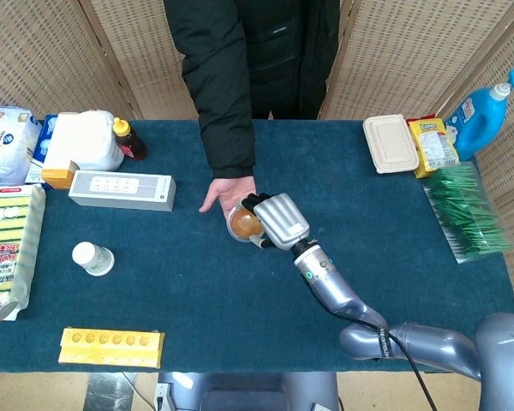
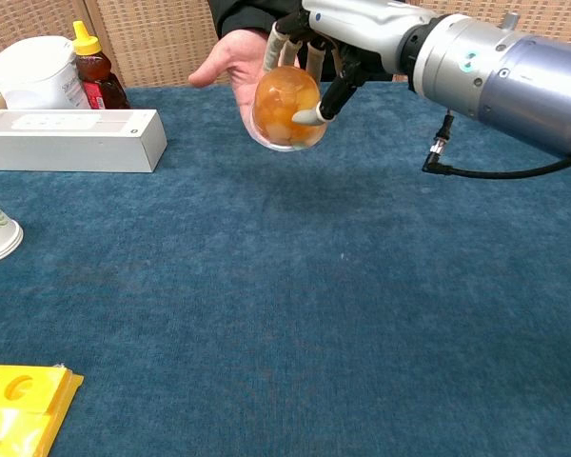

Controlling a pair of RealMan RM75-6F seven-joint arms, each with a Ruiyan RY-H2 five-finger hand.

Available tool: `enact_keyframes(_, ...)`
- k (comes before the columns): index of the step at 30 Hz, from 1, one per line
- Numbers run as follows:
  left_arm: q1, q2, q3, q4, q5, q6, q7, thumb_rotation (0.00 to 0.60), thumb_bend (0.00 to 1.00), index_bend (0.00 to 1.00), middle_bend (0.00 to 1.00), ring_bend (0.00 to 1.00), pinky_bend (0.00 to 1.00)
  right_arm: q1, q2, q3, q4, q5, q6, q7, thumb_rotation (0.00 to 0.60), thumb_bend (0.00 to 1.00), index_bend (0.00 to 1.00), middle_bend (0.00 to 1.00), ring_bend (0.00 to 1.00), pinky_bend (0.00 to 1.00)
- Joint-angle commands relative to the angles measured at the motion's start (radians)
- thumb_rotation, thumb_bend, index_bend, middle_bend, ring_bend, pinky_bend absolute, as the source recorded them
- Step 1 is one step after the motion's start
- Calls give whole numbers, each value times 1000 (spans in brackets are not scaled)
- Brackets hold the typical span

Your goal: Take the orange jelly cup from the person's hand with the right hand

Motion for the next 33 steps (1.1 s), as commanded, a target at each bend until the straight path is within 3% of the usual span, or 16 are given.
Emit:
enact_keyframes(1,-1,0,1,-1,1,-2,2,600,89,0,0,0,39,-29,27,-15,-20,-41,34,43,600,447,482,465,453,611)
enact_keyframes(11,3,1,5,-3,12,4,0,600,90,0,0,0,39,-170,232,-92,-132,-199,167,158,600,446,483,466,453,611)
enact_keyframes(18,2,-3,10,-3,25,4,14,600,89,0,0,0,39,-264,336,-178,-106,-298,223,255,600,446,483,467,447,611)
enact_keyframes(24,3,-9,14,-5,30,5,29,600,89,0,0,0,39,-266,285,-229,-26,-298,141,290,600,446,483,466,441,611)
enact_keyframes(33,-5,-6,21,-5,31,-17,29,600,89,0,0,0,39,-216,124,-218,130,-244,20,291,600,444,482,466,433,602)
